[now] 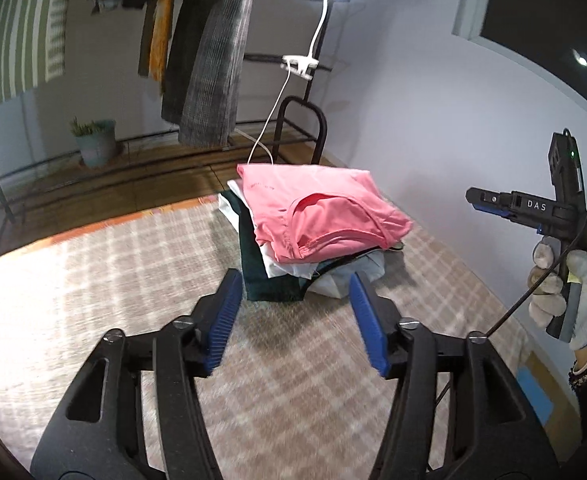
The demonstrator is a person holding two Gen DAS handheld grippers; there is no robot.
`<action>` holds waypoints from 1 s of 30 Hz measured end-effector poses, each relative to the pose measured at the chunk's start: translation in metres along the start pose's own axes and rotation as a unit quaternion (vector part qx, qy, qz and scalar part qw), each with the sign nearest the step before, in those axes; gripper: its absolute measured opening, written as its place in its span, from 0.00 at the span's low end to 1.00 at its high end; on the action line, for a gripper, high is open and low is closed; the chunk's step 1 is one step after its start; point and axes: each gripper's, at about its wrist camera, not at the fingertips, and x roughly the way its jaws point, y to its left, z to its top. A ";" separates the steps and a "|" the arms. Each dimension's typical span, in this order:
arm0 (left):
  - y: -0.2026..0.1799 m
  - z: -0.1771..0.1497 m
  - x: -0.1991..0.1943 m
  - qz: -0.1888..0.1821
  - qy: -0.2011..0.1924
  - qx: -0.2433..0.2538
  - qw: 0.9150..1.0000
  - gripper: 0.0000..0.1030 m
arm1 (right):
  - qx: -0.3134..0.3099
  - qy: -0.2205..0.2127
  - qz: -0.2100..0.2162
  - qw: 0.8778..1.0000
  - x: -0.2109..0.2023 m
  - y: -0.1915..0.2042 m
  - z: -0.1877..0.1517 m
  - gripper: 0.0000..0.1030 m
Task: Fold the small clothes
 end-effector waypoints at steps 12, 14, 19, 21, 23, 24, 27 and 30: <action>-0.015 -0.038 -0.121 0.011 -0.049 0.043 0.998 0.85 | -0.070 -0.060 -0.049 0.995 -0.095 0.108 -0.048 0.68; -0.016 -0.045 -0.136 0.016 -0.055 0.050 0.997 0.86 | -0.074 -0.066 -0.050 0.994 -0.104 0.124 -0.057 0.69; -0.017 -0.063 -0.165 0.033 -0.077 0.060 0.995 0.94 | -0.091 -0.079 -0.065 0.991 -0.113 0.154 -0.077 0.85; -0.016 -0.069 -0.172 0.043 -0.084 0.063 0.994 0.96 | -0.093 -0.085 -0.072 0.989 -0.114 0.164 -0.086 0.87; -0.016 -0.075 -0.176 0.045 -0.088 0.065 0.993 0.97 | -0.085 -0.088 -0.068 0.990 -0.113 0.168 -0.092 0.90; -0.016 -0.077 -0.178 0.046 -0.090 0.066 0.993 0.99 | -0.081 -0.089 -0.067 0.990 -0.112 0.169 -0.094 0.94; -0.015 -0.084 -0.178 0.053 -0.089 0.070 0.992 1.00 | -0.070 -0.097 -0.071 0.990 -0.106 0.170 -0.103 1.00; -0.013 -0.091 -0.173 0.061 -0.083 0.077 0.992 1.00 | -0.056 -0.093 -0.068 0.992 -0.093 0.168 -0.111 1.00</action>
